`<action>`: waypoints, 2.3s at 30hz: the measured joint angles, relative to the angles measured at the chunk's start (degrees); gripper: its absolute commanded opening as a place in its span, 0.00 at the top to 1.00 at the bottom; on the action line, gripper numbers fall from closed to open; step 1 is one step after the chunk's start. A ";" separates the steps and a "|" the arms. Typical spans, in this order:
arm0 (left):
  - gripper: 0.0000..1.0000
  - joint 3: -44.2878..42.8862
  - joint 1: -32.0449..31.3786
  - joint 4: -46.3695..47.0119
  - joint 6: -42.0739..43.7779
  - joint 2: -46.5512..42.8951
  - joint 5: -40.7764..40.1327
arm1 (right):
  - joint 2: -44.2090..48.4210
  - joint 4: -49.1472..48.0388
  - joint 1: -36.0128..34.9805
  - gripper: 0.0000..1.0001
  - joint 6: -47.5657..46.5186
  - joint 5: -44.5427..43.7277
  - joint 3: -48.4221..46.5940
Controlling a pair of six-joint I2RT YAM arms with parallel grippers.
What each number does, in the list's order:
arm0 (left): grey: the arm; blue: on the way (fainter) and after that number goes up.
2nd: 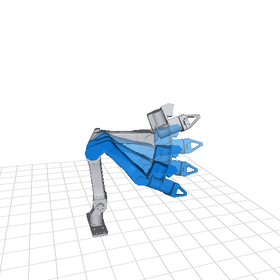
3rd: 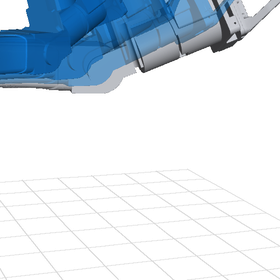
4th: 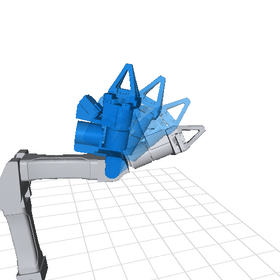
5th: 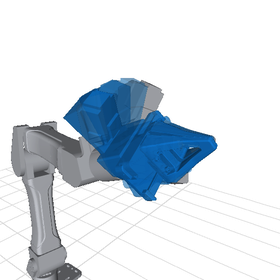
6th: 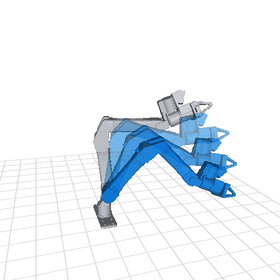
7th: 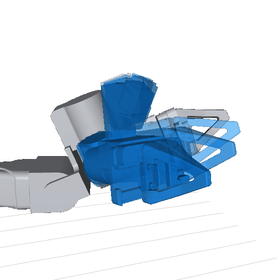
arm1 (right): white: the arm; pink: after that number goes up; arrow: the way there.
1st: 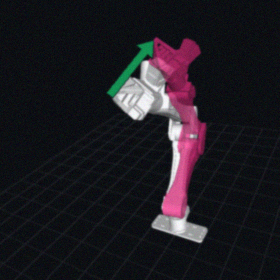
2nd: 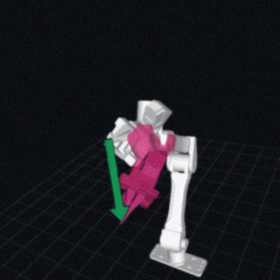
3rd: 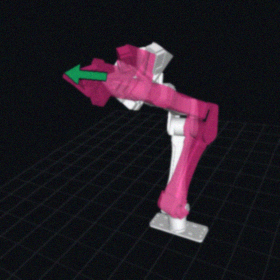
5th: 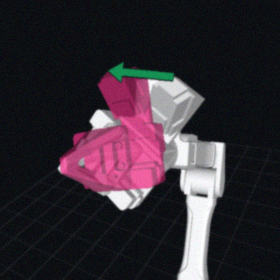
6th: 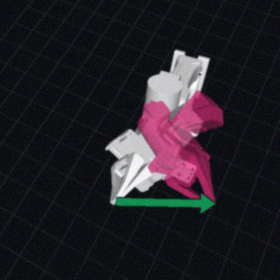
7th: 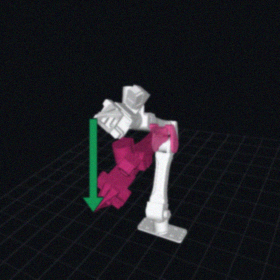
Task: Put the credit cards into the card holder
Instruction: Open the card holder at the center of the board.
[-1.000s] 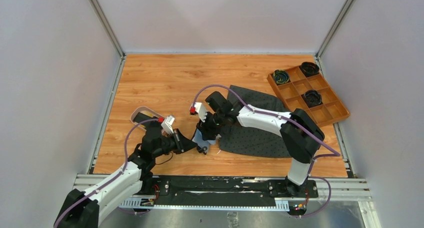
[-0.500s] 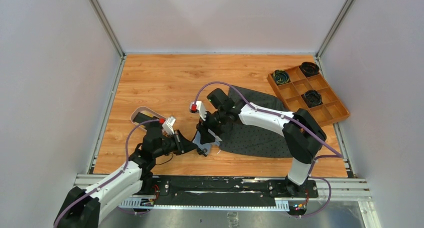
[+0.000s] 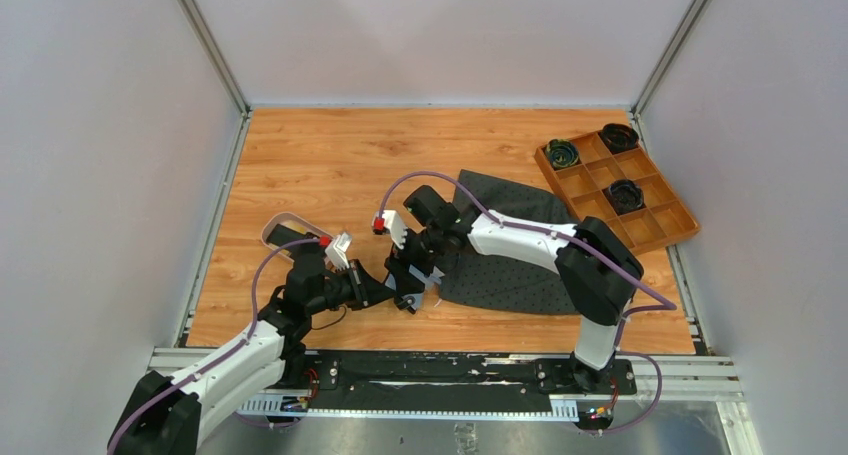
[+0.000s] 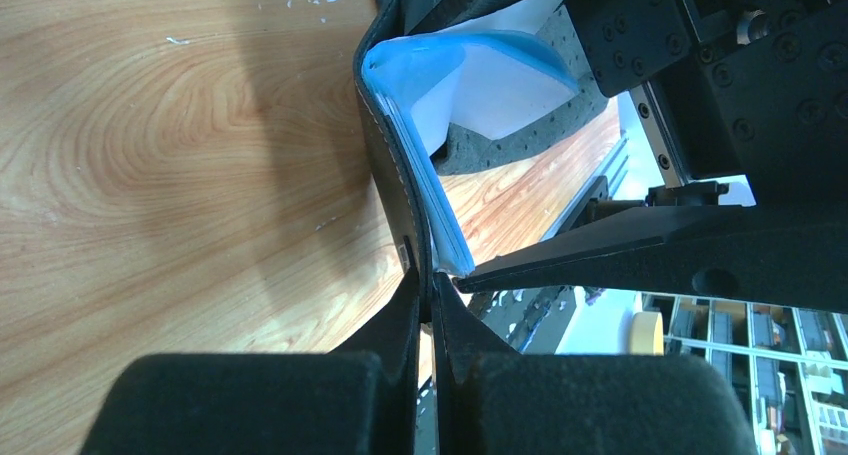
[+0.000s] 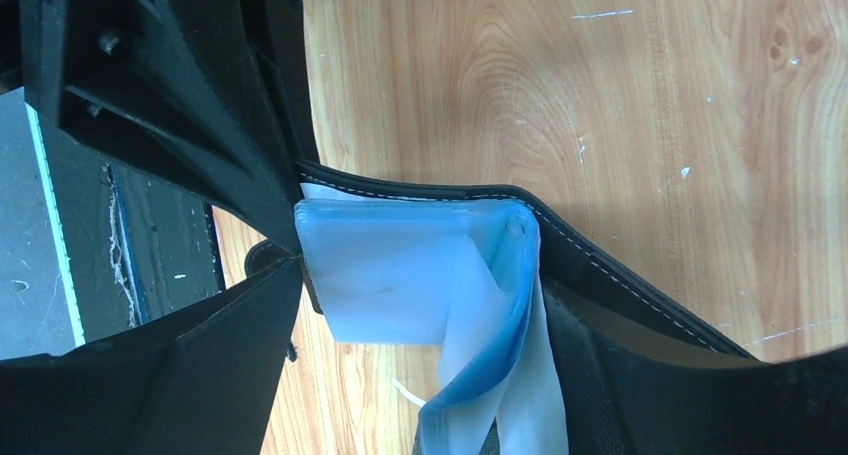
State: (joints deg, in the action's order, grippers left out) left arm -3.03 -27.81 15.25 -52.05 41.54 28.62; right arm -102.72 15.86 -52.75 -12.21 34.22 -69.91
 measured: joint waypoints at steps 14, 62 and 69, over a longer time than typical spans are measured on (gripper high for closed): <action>1.00 0.00 0.00 -0.13 0.17 -0.02 0.11 | -0.98 0.17 -0.17 0.42 1.68 -4.26 -0.57; 0.73 0.90 0.00 -0.33 -0.39 -5.51 -4.33 | -1.16 1.05 2.19 0.77 -2.16 5.27 -0.63; 0.82 0.90 0.00 0.87 -0.15 -4.11 -4.07 | -1.16 1.66 2.19 0.69 -2.64 5.29 -0.63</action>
State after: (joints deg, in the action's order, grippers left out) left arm -2.13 -27.81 16.12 -52.21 37.43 24.56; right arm -103.88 17.52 -50.57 -14.85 39.51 -70.54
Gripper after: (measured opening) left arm 0.215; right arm 0.589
